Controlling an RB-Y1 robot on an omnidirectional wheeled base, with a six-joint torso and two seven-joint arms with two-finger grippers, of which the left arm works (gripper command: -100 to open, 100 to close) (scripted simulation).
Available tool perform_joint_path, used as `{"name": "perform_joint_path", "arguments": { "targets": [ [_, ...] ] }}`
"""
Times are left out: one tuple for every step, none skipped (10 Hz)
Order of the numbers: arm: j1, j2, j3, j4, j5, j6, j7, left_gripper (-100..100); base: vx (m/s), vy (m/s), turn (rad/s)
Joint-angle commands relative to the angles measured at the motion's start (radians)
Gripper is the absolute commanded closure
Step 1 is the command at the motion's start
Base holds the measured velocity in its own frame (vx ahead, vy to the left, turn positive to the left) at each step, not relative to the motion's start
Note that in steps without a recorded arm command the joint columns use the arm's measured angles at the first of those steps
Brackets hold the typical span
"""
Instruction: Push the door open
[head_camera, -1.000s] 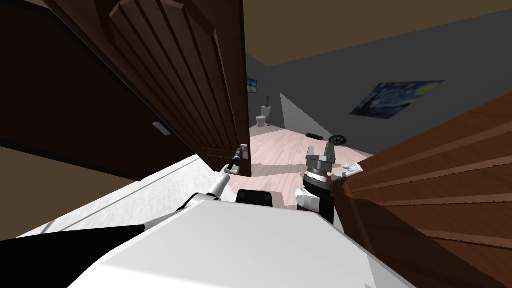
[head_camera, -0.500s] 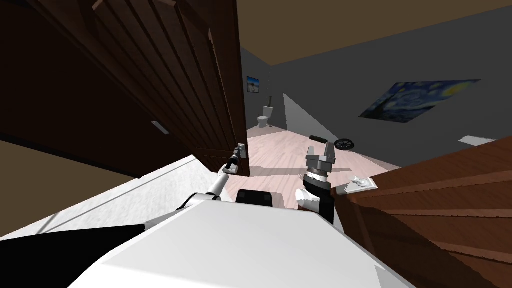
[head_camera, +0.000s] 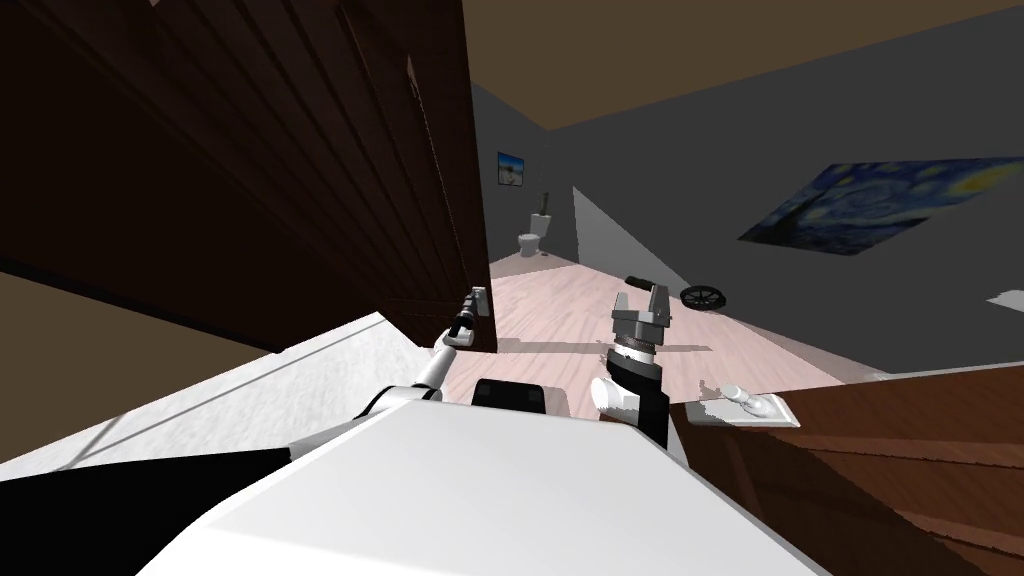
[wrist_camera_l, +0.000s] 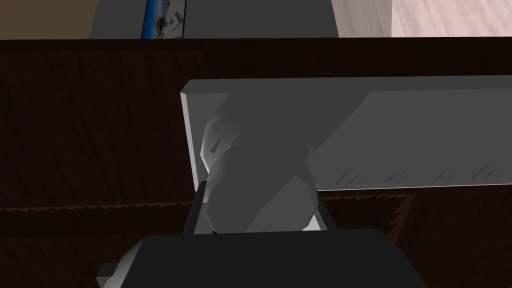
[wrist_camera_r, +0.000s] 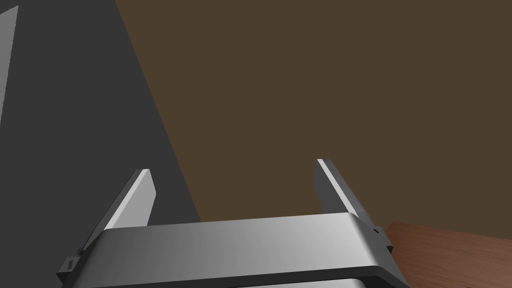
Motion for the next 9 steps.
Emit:
{"name": "perform_joint_path", "arguments": {
  "targets": [
    [-0.005, -0.007, 0.009, -0.001, 0.002, 0.001, -0.002, 100, 0.122, -0.120, 0.064],
    [-0.002, 0.000, 0.010, 0.001, 0.002, 0.000, -0.002, 100, 0.053, -0.041, 0.050],
    [-0.003, 0.007, 0.026, 0.001, 0.005, -0.001, -0.005, 100, 0.127, -0.053, 0.052],
    [-0.003, 0.008, 0.031, 0.002, 0.006, -0.001, -0.006, 100, 0.171, -0.061, 0.055],
    [-0.003, 0.011, 0.041, 0.003, 0.009, -0.002, -0.009, 100, 0.171, -0.078, 0.049],
    [-0.003, 0.013, 0.052, 0.004, 0.011, -0.002, -0.012, 100, 0.183, -0.098, 0.054],
    [-0.003, 0.016, 0.064, 0.005, 0.014, -0.002, -0.015, 100, 0.187, -0.123, 0.072],
    [-0.003, 0.018, 0.076, 0.007, 0.017, -0.002, -0.018, 100, 0.211, -0.130, 0.075],
    [-0.003, 0.019, 0.089, 0.008, 0.019, -0.003, -0.021, 100, 0.192, -0.119, 0.083]
  ]
}}
